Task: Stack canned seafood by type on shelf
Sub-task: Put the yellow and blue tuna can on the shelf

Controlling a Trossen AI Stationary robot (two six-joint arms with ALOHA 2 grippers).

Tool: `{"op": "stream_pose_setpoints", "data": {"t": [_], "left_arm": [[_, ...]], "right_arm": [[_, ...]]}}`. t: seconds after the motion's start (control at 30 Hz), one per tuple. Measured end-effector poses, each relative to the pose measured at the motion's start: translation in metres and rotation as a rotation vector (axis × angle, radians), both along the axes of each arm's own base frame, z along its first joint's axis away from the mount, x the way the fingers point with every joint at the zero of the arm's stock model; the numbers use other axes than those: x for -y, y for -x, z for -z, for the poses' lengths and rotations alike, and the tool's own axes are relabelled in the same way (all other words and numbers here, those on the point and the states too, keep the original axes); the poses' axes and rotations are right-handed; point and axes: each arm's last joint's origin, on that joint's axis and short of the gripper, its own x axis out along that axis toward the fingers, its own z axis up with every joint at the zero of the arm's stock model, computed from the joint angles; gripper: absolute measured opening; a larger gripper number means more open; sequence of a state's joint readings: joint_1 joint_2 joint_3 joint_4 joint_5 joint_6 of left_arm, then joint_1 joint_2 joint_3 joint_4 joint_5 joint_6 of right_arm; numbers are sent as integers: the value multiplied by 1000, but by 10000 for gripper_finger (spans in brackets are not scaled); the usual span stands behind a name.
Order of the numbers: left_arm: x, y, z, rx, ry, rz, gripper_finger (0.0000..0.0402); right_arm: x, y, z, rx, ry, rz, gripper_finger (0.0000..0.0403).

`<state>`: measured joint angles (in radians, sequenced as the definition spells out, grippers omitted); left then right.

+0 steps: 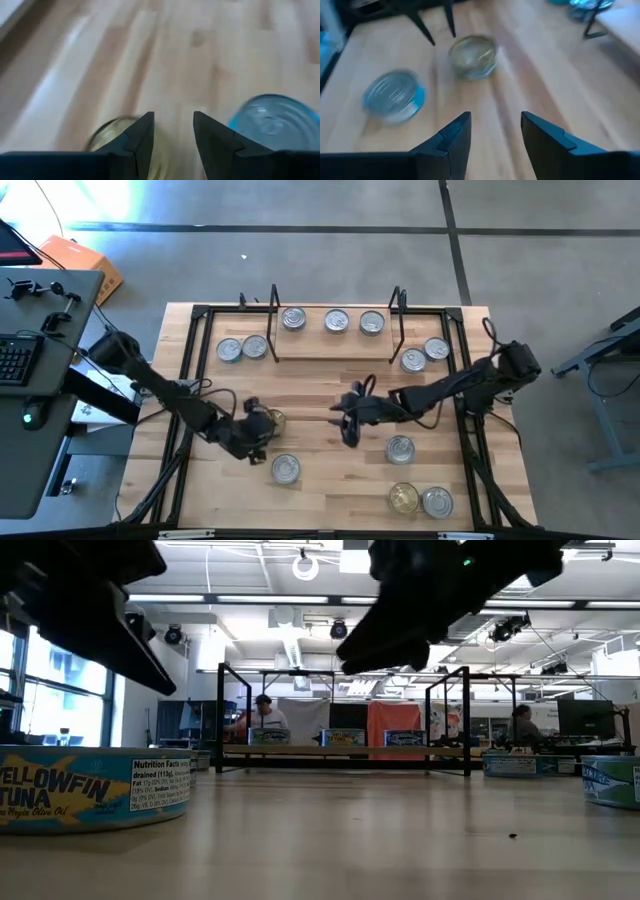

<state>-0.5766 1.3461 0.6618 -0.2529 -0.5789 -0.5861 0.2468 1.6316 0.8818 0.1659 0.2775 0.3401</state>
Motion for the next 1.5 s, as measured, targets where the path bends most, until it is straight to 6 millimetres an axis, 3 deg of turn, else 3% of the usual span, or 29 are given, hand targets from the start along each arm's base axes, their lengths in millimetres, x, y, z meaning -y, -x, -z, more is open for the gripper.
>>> {"op": "stream_pose_setpoints", "data": {"t": [0.2, 0.43, 0.67, 0.9, 1.03, 1.23, 1.37, 1.5], "left_arm": [[-33, 32, -29, -218, -83, -320, 128], [-68, 59, -39, -189, -101, -616, 128], [-108, 60, -31, -217, -87, -784, 128], [-134, 52, -19, -232, -88, -816, 128], [-136, 49, -14, -282, -17, -732, 128], [-121, 45, -14, -221, 51, -701, 128], [-101, 35, -19, -98, 113, -606, 128], [-78, 26, -25, 5, 132, -433, 128]], "right_arm": [[4, -11, 18, 4, -17, 35, 165], [-3, -10, 25, -25, -9, 11, 165], [-10, 24, 2, -176, 31, 54, 165], [-19, 70, -26, -230, 148, 203, 165], [-17, 96, -35, -272, 190, 306, 165], [2, 132, -32, -471, 163, 551, 165], [6, 141, -28, -595, 87, 626, 165], [-2, 140, -27, -658, 18, 547, 165]]}}
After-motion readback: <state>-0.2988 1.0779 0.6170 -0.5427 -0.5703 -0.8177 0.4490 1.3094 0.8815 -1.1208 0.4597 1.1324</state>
